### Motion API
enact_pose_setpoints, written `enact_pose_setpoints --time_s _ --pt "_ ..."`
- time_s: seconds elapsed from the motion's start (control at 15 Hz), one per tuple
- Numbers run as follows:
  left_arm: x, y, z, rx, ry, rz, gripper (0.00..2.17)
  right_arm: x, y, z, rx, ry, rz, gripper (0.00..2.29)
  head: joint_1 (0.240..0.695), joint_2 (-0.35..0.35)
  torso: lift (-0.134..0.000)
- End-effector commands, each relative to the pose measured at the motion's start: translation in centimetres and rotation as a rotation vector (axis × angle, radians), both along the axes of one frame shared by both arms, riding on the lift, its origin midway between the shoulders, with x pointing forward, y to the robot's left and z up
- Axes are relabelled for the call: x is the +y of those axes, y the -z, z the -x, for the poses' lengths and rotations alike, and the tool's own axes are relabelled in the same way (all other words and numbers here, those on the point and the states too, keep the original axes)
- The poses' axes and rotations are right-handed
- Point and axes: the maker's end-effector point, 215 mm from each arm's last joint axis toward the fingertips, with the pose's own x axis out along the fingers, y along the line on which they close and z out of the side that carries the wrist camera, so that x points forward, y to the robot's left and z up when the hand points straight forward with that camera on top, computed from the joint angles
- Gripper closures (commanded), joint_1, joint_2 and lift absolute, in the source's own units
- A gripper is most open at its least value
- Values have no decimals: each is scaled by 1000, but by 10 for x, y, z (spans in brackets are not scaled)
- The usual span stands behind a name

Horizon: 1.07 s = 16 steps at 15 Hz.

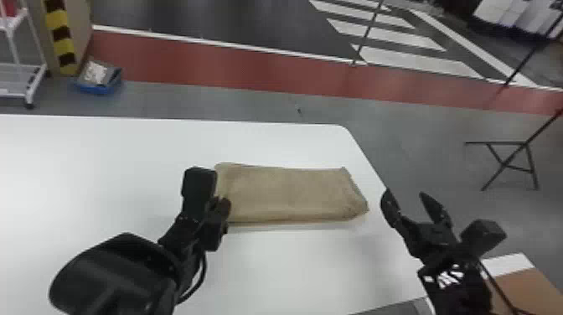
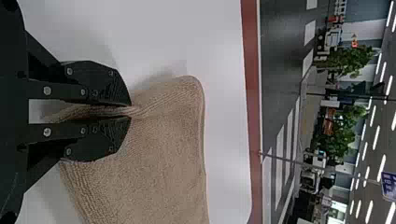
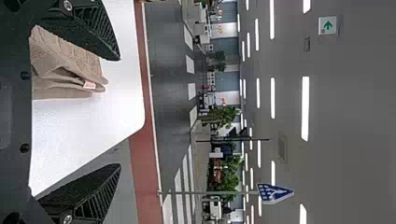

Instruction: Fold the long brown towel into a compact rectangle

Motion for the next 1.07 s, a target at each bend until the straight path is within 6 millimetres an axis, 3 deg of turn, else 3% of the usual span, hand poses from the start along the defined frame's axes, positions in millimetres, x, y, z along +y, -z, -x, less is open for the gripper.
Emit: enact_pose_setpoints --time_s 0.0,0.13,0.27,0.47,0.8,1.0 --pt "2 -5 1 -6 -5 6 1200 -1 -1 0 -2 2 -1 80 695 -350 -123" --pt "3 -19 2 -18 -9 28 1200 3 -6 2 -12 -4 -4 80 695 -350 -123" --pt "17 -25 4 -2 -19 12 1200 6 -9 2 -18 -9 -5 80 695 -350 -123" --pt "74 -22 8 34 -75 -50 1200 11 -12 2 -26 -15 -6 80 695 -350 -123" --pt "182 -27 -5 18 -231 -68 1200 27 -13 -9 -30 -39 -10 80 695 -350 -123" --pt "229 -27 -2 14 -289 -87 1200 35 -12 -13 -30 -48 -10 80 695 -350 -123"
